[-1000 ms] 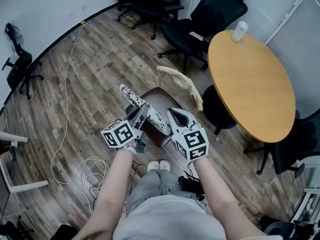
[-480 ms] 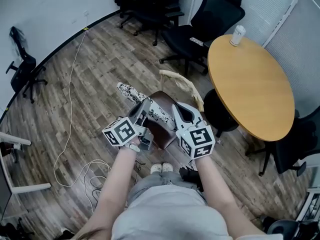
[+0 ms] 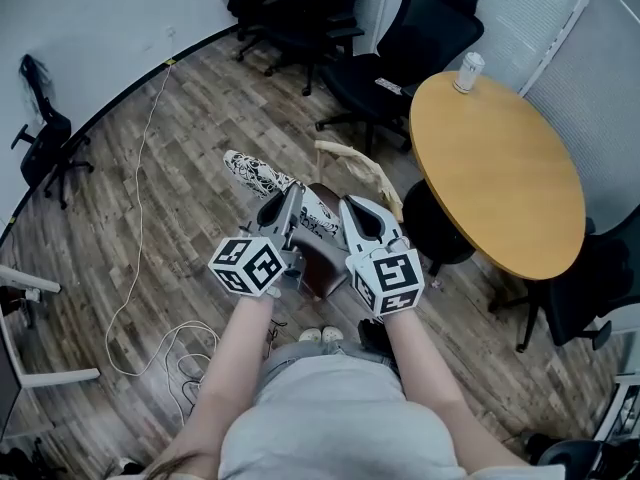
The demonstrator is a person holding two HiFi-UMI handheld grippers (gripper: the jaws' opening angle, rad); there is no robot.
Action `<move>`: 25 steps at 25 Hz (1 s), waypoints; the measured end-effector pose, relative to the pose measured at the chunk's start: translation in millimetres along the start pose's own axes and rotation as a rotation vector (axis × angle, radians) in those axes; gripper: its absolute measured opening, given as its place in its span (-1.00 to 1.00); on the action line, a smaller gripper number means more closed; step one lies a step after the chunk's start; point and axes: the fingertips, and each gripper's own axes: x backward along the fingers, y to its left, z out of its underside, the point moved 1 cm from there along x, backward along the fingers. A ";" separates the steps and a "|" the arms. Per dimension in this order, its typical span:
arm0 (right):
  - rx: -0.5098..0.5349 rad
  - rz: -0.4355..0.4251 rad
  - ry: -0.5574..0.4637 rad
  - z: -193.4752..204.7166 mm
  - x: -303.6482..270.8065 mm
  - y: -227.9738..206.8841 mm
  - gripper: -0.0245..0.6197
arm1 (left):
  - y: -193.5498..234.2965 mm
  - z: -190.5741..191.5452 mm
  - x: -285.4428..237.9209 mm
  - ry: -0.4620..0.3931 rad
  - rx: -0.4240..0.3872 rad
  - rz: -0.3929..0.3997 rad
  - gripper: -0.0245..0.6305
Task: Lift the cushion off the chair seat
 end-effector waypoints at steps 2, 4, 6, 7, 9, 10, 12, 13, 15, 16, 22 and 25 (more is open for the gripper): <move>0.005 0.003 -0.009 -1.4 1.0 -2.1 -0.85 | -6.5 -2.9 -1.6 -0.015 -0.058 0.009 -0.88; 0.010 0.005 -0.018 -3.1 2.2 -3.0 -0.85 | -12.2 -4.8 -3.2 -0.023 -0.109 0.015 -0.88; 0.019 0.005 -0.029 -5.5 3.6 -2.8 -0.85 | -17.3 -5.9 -4.5 -0.023 -0.163 0.018 -0.88; 0.025 0.005 -0.034 -7.0 3.7 -2.8 -0.85 | -19.7 -6.5 -5.5 -0.022 -0.193 0.017 -0.88; 0.036 0.005 -0.041 -9.3 3.3 -3.4 -0.85 | -24.2 -7.3 -8.6 -0.019 -0.258 0.012 -0.88; 0.042 0.005 -0.044 -10.2 3.3 -3.5 -0.85 | -26.6 -7.4 -10.0 -0.017 -0.289 0.010 -0.88; 0.052 0.003 -0.049 -11.7 4.3 -2.7 -0.85 | -31.6 -6.8 -11.6 -0.014 -0.338 0.008 -0.88; 0.057 0.001 -0.051 -12.5 4.8 -2.3 -0.85 | -33.8 -6.4 -12.4 -0.014 -0.356 0.009 -0.88; 0.067 0.000 -0.055 -13.8 5.0 -2.6 -0.85 | -37.0 -5.2 -14.5 -0.012 -0.382 0.010 -0.88; 0.072 -0.001 -0.055 -13.9 4.8 -2.8 -0.85 | -37.9 -4.5 -15.3 -0.010 -0.395 0.010 -0.88; 0.083 -0.001 -0.056 -13.4 3.6 -6.7 -0.85 | -42.2 -2.3 -21.4 -0.003 -0.461 0.010 -0.88; 0.080 0.008 -0.058 -13.4 3.5 -10.7 -0.85 | -45.0 -1.4 -24.6 0.000 -0.481 0.013 -0.88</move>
